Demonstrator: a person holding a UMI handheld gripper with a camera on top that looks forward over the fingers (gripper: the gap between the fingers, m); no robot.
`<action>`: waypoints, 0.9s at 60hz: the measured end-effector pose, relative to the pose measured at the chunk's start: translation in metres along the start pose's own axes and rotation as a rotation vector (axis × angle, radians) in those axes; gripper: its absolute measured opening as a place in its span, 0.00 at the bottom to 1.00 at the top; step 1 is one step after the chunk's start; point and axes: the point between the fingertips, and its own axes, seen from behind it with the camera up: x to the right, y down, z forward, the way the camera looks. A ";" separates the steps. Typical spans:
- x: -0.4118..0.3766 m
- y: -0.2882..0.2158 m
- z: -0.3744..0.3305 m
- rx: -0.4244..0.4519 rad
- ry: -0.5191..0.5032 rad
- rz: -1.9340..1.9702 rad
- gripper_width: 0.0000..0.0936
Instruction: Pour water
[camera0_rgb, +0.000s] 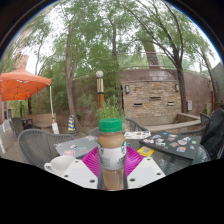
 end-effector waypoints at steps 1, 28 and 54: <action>0.002 0.001 0.002 0.001 -0.004 0.012 0.31; 0.016 0.055 -0.002 -0.039 -0.034 0.005 0.31; 0.025 0.054 -0.045 -0.129 0.039 -0.011 0.88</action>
